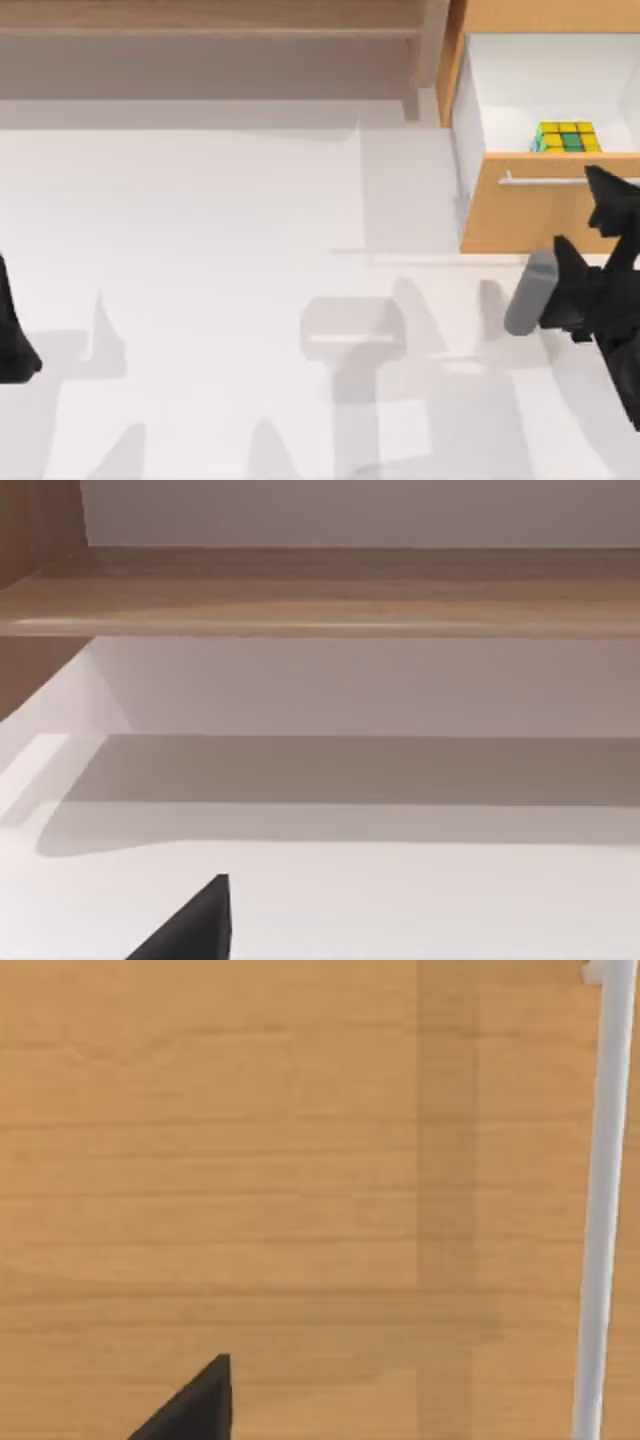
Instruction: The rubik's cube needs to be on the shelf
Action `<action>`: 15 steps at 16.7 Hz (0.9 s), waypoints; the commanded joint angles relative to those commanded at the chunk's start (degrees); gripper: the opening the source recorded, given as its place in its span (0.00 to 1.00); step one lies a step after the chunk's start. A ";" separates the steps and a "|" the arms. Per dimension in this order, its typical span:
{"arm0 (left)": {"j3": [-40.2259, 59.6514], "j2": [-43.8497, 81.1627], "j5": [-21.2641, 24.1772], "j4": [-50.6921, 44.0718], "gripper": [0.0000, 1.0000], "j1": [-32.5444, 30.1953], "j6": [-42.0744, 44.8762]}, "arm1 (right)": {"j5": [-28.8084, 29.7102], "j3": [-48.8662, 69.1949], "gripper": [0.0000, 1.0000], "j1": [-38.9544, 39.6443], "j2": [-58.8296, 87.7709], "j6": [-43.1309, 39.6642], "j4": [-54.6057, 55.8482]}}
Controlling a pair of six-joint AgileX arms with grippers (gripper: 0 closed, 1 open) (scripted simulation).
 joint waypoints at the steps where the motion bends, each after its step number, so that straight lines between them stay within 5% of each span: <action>1: 0.00 0.00 0.00 0.00 1.00 0.00 0.00 | -1.20 1.48 1.00 1.65 -1.25 1.85 -2.70; 7: 0.00 0.00 0.00 0.00 1.00 0.00 0.00 | -8.42 17.51 1.00 8.04 -7.22 18.61 -30.10; 15: 0.00 0.00 0.00 0.00 1.00 0.00 0.00 | -14.12 53.42 1.00 1.48 -4.89 48.66 -86.20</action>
